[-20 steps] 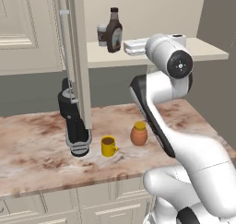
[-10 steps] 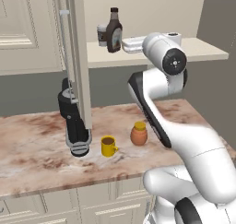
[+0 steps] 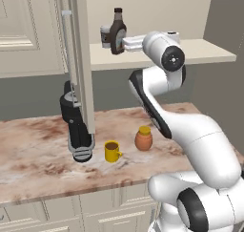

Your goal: Pick the syrup bottle and honey bottle from the cabinet and place them next to the mug.

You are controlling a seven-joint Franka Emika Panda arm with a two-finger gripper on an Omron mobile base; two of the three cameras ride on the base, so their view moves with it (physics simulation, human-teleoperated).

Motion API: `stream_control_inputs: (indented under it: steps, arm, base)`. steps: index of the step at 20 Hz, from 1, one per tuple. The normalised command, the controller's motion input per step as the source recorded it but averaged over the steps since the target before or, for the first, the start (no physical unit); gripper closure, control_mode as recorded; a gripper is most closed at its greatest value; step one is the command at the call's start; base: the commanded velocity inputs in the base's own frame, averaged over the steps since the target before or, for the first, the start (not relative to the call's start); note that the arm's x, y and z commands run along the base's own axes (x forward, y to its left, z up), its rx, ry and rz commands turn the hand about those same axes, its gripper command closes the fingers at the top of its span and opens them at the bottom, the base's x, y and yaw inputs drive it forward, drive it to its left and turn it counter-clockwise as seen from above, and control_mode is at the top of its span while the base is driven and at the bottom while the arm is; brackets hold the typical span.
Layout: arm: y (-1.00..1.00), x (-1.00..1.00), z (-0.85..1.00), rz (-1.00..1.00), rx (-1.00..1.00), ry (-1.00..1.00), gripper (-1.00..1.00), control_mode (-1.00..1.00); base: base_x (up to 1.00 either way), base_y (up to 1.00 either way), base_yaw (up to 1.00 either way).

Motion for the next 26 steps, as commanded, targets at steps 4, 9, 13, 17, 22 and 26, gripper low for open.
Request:
stream_control_inputs:
  steps: [4,9,13,17,22,26]
  arm:
    - [0.43,0.0,0.0,0.16,0.02,0.0,-1.0,-1.0]
    - [0.42,-0.04,0.0,0.17,0.01,0.0,-1.0,-1.0]
    - [0.02,0.0,0.01,0.07,0.0,0.0,-1.0,-1.0]
    - [0.0,0.0,0.0,0.01,0.0,0.0,-1.0,-1.0]
    - [-0.05,0.24,0.04,0.0,0.0,0.0,-1.0,-1.0]
    - [-0.16,0.47,0.05,0.0,0.02,0.0,-1.0,-1.0]
  base:
    - [0.0,0.0,0.0]
    - [0.0,0.0,0.0]
    - [0.0,0.0,0.0]
    - [0.0,0.0,0.0]
    - [0.0,0.0,0.0]
    - [0.0,0.0,0.0]
